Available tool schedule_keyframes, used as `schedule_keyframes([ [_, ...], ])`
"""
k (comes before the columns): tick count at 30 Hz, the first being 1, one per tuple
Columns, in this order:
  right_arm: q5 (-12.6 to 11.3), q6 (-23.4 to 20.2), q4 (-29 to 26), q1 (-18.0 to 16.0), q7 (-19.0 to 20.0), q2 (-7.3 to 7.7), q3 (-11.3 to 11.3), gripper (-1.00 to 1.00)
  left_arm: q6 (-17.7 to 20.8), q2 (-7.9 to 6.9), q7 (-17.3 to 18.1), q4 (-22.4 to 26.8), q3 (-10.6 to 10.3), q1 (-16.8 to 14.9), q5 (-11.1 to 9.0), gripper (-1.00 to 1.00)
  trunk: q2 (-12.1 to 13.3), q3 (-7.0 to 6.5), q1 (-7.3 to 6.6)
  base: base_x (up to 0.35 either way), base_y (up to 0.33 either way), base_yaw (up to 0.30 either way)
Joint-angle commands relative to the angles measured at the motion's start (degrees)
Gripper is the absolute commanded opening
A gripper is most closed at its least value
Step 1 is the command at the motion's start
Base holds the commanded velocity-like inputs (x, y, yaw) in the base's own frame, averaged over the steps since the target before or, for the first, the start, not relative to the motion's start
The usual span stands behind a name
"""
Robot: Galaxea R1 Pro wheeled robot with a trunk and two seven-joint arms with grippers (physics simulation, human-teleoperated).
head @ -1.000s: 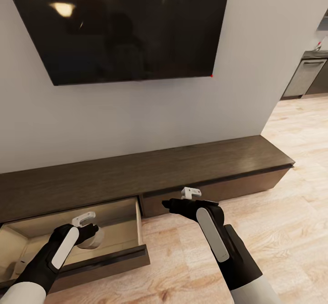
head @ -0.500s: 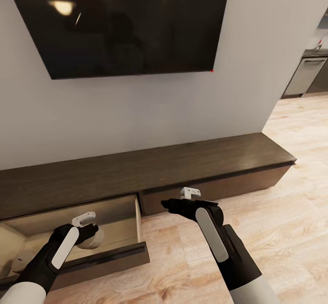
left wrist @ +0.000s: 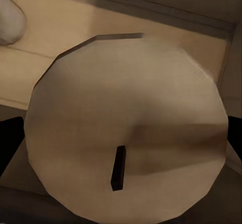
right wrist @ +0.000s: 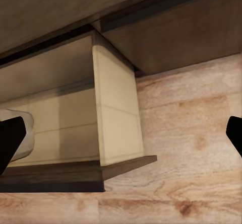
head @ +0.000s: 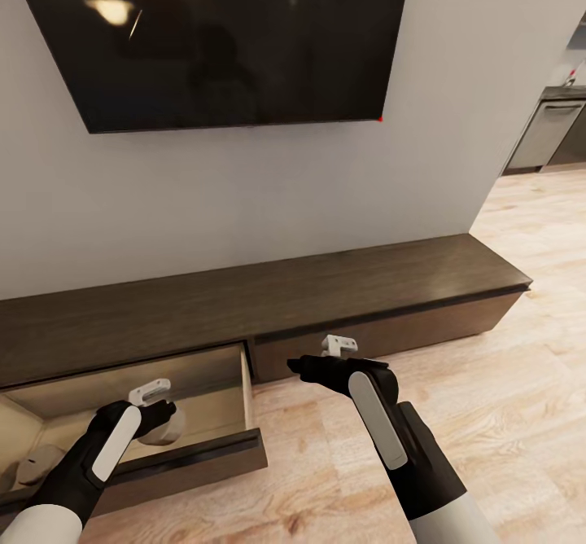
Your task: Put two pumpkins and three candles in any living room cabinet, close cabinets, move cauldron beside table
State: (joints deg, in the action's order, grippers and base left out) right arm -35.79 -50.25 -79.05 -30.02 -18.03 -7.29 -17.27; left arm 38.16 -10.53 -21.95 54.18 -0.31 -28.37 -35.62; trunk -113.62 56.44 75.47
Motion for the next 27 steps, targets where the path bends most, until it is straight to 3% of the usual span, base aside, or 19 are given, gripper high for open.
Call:
schedule_keyframes([
  [1, -0.6, -0.12, -0.05, -0.04, -0.6, 0.0, -0.04, 1.0, 0.16, -0.02, -0.46, 0.17, -0.02, -0.02, -0.59, -1.0, -0.02, 0.05, -0.01, 0.0, 0.0, 0.0],
  [27, -0.6, -0.12, -0.08, -0.04, -0.6, -0.04, -0.04, 1.0, 0.23, -0.03, -0.46, 0.66, -0.04, -0.02, -0.52, -1.0, -0.82, 0.41, 0.43, 0.062, -0.003, 0.0],
])
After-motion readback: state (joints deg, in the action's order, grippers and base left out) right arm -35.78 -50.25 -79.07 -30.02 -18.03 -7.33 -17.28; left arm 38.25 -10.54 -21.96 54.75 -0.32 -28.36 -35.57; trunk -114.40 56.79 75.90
